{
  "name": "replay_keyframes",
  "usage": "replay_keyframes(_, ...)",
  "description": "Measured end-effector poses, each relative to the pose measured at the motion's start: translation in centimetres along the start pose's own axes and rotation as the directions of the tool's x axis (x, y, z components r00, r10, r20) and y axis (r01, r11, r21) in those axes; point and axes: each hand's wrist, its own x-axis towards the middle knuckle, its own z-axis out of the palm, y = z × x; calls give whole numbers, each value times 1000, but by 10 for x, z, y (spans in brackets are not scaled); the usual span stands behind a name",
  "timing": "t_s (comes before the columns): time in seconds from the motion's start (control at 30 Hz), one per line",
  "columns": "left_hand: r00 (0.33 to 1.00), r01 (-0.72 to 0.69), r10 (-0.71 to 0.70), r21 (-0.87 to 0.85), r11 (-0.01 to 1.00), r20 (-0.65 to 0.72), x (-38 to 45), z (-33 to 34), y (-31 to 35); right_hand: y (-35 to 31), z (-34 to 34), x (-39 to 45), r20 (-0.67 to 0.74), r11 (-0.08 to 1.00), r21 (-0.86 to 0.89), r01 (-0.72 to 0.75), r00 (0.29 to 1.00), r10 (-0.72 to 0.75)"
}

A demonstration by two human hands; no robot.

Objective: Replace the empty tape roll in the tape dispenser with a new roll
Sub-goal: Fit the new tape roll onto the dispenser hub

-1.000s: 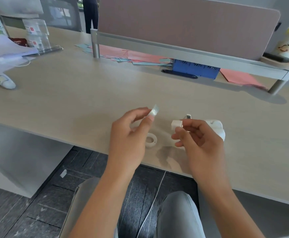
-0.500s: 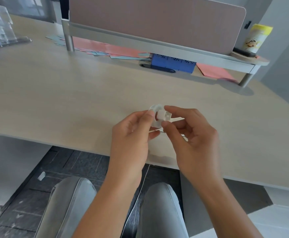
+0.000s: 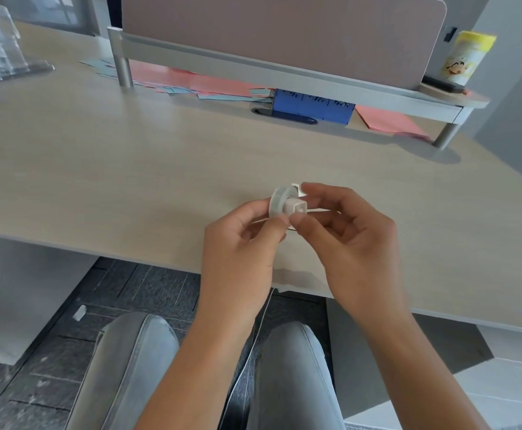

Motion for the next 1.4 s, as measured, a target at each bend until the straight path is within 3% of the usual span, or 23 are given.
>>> replay_keyframes(0.27, 1000, -27, 27, 43, 999, 10, 0, -1, -7, 9, -3, -2, 28, 984, -125, 130, 991, -128)
replay_keyframes(0.4, 999, -33, 32, 56, 998, 22, -2, -3, -7, 13, -6, -2, 32, 991, -89, 97, 995, -95)
replay_keyframes(0.83, 999, -43, 41, 76, 996, 30, -3, -3, -6, 19, -15, -3, 121, 963, -175, 205, 975, -186)
replay_keyframes(1.07, 999, -11, 10, 36, 999, 31, -2, -3, -8, 23, -18, -2, 192, 864, -336, 376, 925, -329)
replay_keyframes(1.4, 999, 38, -40, 61, 997, 31, -4, -1, -5, 27, -19, -3, 181, 805, -391, 446, 895, -408)
